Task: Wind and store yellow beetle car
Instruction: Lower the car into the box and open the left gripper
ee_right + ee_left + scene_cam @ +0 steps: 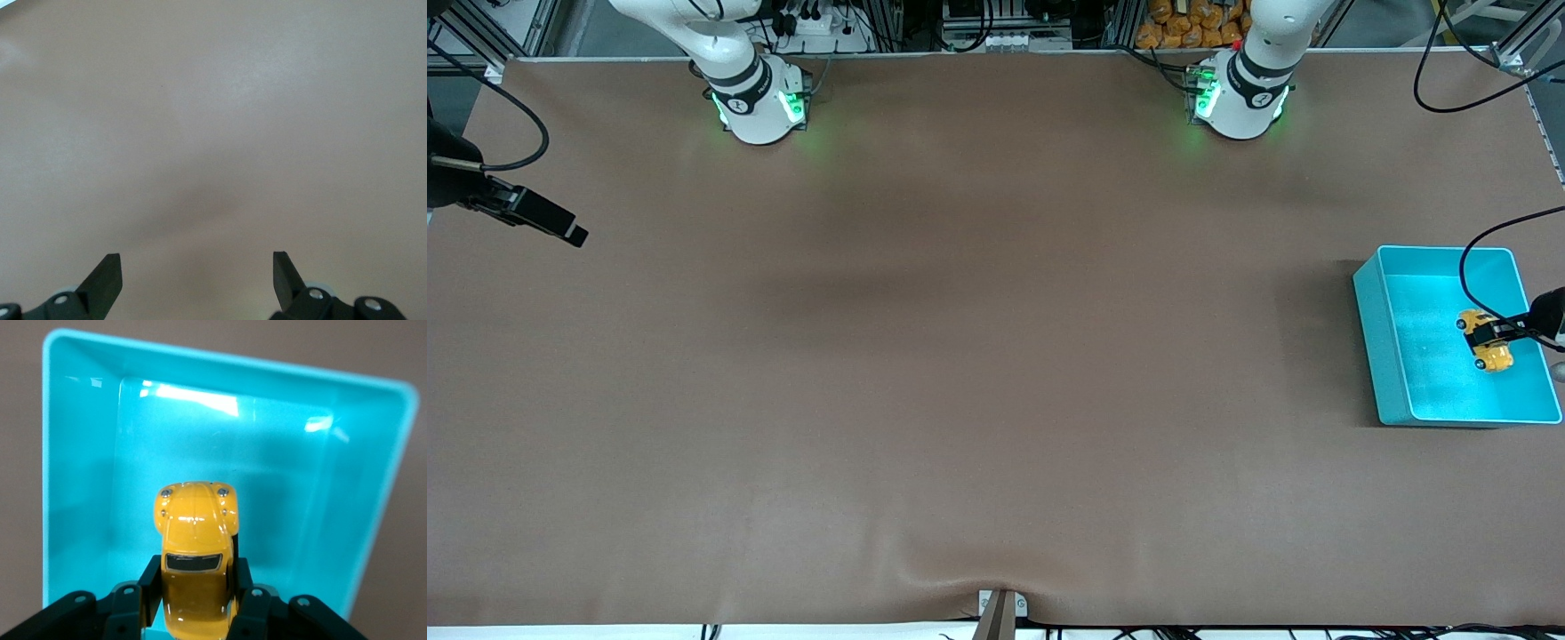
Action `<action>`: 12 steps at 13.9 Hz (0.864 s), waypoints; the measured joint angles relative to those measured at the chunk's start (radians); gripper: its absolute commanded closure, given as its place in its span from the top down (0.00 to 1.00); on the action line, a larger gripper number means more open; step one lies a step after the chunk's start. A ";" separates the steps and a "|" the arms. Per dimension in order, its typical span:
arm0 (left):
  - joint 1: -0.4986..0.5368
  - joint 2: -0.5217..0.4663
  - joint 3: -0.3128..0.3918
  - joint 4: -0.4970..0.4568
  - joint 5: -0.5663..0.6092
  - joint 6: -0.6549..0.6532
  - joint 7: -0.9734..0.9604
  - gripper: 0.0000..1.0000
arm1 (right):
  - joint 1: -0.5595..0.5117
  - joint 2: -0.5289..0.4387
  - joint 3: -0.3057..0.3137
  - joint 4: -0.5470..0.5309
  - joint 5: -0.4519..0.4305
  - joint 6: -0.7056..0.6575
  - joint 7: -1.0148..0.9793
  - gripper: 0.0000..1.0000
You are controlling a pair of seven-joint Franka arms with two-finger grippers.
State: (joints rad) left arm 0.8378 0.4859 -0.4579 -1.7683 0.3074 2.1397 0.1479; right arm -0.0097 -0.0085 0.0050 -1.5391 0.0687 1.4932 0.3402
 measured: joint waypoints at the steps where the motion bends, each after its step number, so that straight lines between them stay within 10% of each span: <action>1: 0.007 0.023 0.000 -0.001 0.034 0.017 0.011 0.00 | 0.000 0.000 0.000 0.000 0.000 0.000 0.000 1.00; 10: 0.010 0.128 -0.002 -0.040 0.188 0.123 0.013 0.00 | 0.000 0.000 0.000 0.000 0.000 0.000 0.000 1.00; 12: 0.010 0.142 -0.002 -0.041 0.202 0.136 0.013 0.47 | 0.000 0.000 0.000 0.000 0.000 0.000 0.000 1.00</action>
State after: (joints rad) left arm 0.8481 0.6282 -0.4602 -1.8094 0.5095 2.2755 0.1611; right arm -0.0097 -0.0085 0.0050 -1.5395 0.0687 1.4932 0.3402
